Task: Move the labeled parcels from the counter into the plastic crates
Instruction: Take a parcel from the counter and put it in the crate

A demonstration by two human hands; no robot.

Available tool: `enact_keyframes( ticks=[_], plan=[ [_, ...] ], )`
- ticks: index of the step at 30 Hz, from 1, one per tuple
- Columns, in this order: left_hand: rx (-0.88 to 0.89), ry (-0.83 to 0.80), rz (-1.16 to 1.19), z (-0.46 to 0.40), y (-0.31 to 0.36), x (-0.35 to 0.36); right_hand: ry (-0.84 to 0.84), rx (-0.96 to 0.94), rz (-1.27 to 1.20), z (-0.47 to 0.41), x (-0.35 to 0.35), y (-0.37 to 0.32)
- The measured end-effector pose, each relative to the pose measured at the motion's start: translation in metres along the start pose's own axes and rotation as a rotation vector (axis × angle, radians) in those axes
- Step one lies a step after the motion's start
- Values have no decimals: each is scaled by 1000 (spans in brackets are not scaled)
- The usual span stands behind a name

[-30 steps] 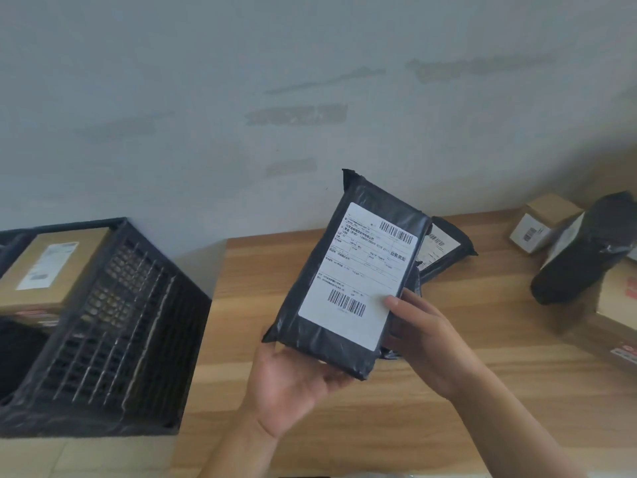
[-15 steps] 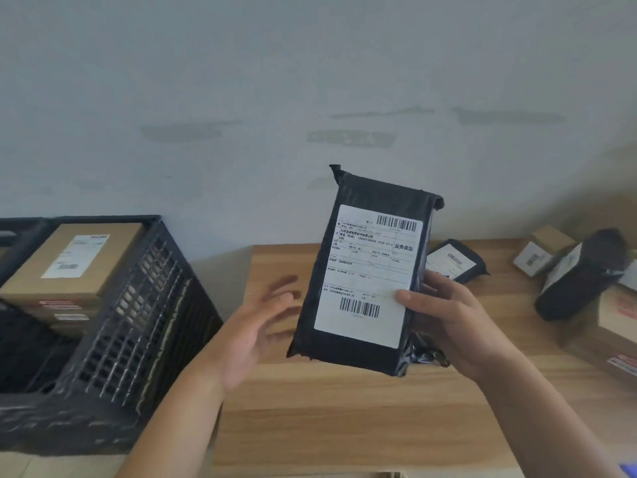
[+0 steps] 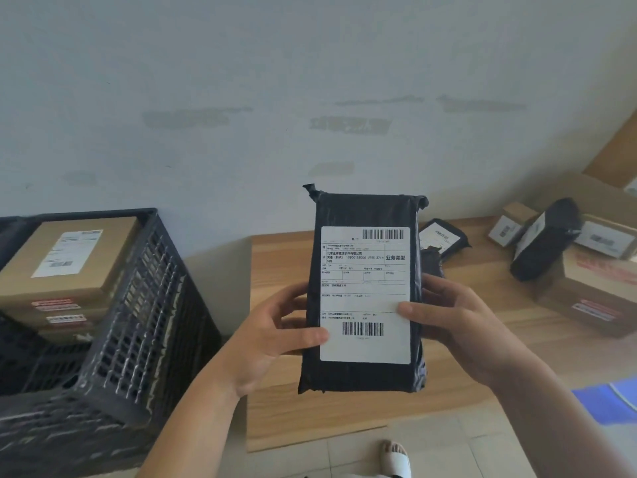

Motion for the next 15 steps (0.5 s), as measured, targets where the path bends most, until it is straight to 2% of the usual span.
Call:
enact_keyframes(
  ticks=[5, 10, 15],
  plan=[
    [30, -7, 39, 6, 3, 2, 43, -6, 10, 12, 5, -4],
    [67, 7, 76, 7, 6, 2, 119, -99, -1, 25, 1, -14],
    [62, 6, 115, 7, -2, 8, 84, -123, 30, 39, -1, -10]
  ],
)
Point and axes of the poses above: each hand's wrist, its own z-axis away from the middle knuckle, its own x-axis out of the palm, y = z × x, the point moved 10 cm from there along -z, towards the middle knuckle, and after that the axes turned 2 degrees about z, right-handed, at the moved point
